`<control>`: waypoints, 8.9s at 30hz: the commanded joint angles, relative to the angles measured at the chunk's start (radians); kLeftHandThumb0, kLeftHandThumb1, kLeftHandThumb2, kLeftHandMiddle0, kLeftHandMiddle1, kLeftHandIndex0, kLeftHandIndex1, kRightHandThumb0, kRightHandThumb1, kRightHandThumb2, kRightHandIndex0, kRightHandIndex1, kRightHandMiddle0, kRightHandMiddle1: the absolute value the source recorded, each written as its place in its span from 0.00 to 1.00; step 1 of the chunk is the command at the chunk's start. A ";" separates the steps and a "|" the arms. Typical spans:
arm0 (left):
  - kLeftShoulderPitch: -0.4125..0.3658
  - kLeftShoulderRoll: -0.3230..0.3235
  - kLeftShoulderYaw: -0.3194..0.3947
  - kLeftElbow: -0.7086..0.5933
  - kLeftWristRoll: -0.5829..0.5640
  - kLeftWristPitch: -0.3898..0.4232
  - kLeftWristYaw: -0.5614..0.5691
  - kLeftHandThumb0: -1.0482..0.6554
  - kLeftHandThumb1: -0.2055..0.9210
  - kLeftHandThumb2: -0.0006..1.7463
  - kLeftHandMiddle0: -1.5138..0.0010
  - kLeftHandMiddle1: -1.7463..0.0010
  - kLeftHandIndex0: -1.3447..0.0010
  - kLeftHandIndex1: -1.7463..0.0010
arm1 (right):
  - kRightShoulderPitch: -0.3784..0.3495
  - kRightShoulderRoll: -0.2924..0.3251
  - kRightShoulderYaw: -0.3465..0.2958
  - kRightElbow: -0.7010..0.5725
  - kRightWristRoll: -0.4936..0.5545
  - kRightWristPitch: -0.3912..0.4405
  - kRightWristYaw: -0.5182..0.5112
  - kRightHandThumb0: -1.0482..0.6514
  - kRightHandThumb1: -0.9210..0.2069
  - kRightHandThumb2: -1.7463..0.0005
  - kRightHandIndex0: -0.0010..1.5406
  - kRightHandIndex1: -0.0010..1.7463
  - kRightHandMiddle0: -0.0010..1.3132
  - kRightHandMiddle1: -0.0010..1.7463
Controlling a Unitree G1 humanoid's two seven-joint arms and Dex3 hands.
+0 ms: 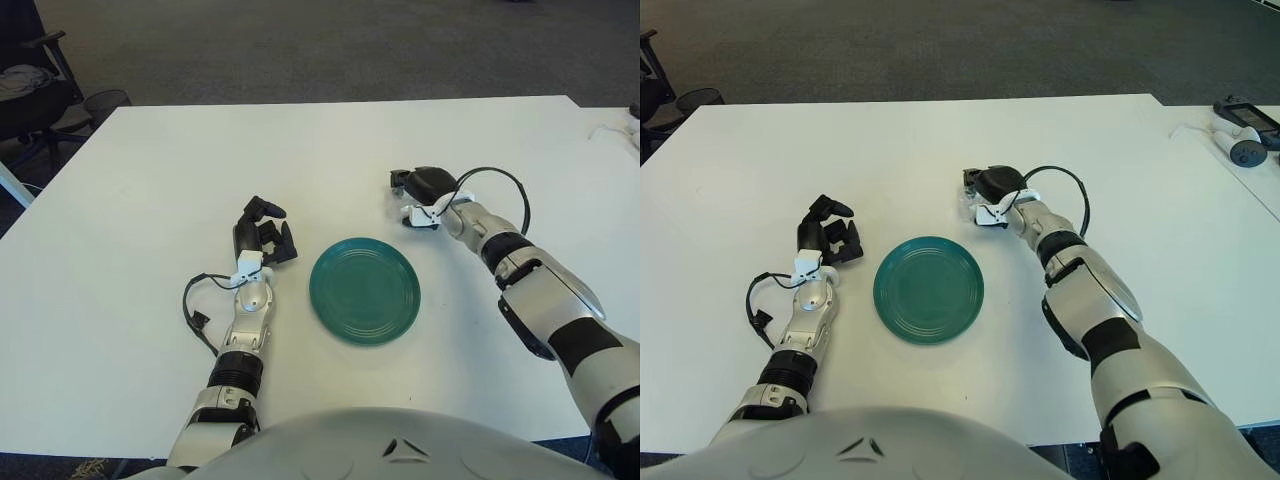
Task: Put the bottle into the plate.
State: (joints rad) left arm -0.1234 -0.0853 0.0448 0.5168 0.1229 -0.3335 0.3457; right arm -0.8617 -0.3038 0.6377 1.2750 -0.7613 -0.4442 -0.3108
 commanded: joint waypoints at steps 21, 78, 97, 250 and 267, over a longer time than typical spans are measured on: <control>0.036 -0.001 0.010 0.054 -0.005 0.017 -0.004 0.30 0.32 0.87 0.19 0.00 0.45 0.00 | 0.077 0.009 -0.041 -0.008 0.035 -0.070 0.016 0.62 0.79 0.07 0.55 0.97 0.45 1.00; 0.013 0.001 0.013 0.090 -0.003 -0.015 -0.009 0.32 0.38 0.82 0.22 0.00 0.49 0.00 | 0.399 -0.093 -0.231 -1.328 0.367 -0.280 0.536 0.62 0.65 0.15 0.46 1.00 0.36 1.00; -0.011 0.012 -0.008 0.145 0.040 -0.064 0.051 0.30 0.32 0.87 0.19 0.00 0.44 0.00 | 0.372 -0.160 -0.243 -1.264 0.142 -0.390 0.559 0.61 0.73 0.10 0.51 1.00 0.41 1.00; 0.059 0.013 0.001 0.037 -0.001 0.009 -0.015 0.29 0.31 0.88 0.19 0.00 0.44 0.00 | 0.490 0.296 -0.677 -1.030 0.858 -0.078 0.374 0.58 0.08 0.70 0.27 0.78 0.18 0.78; 0.083 0.008 -0.005 -0.023 0.004 0.059 -0.018 0.29 0.31 0.87 0.18 0.00 0.44 0.00 | 0.582 0.336 -0.689 -0.758 0.776 -0.133 0.298 0.61 0.00 0.77 0.26 0.83 0.15 0.94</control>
State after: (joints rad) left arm -0.0938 -0.0771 0.0390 0.4657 0.1259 -0.3220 0.3316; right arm -0.2831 0.0482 -0.0413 0.4754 0.0401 -0.5835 0.0081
